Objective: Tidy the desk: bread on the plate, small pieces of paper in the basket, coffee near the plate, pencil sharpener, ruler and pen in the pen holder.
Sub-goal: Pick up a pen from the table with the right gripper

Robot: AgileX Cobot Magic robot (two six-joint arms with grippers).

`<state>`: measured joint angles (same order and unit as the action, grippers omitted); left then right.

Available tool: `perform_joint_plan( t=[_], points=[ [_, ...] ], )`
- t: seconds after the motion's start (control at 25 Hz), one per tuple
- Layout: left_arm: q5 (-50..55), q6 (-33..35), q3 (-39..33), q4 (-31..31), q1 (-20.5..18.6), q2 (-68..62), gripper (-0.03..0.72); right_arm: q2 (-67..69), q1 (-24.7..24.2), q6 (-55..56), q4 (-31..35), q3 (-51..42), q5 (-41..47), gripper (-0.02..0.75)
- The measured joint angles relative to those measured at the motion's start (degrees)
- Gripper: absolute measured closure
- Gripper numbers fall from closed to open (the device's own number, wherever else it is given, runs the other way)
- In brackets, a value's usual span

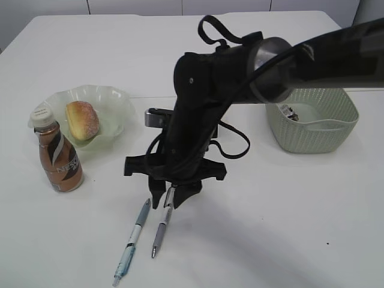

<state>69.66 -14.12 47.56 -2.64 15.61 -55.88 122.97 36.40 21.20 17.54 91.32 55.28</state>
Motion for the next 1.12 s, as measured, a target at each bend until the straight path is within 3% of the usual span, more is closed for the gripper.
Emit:
perform_joint_plan(
  t=[0.24, 0.56, 0.76, 1.12],
  points=[
    [0.0, 0.0, 0.0, 3.5, 0.0, 0.0, 0.381, 0.0, 2.0, 1.9, -0.5, 5.8, 0.0, 0.430],
    [0.1, 0.0, 0.0, 4.5, 0.0, 0.0, 0.381, 0.0, 2.0, 6.7, -7.7, 7.0, 0.1, 0.420],
    [0.1, 0.0, 0.0, 5.2, 0.0, 0.0, 0.381, 1.2, 2.0, 10.8, -7.9, 7.1, 0.7, 0.354],
    [0.1, 0.0, 0.0, 7.1, 0.0, 0.0, 0.381, 3.1, 2.1, 12.3, -7.6, 7.1, 1.4, 0.342]
  ],
)
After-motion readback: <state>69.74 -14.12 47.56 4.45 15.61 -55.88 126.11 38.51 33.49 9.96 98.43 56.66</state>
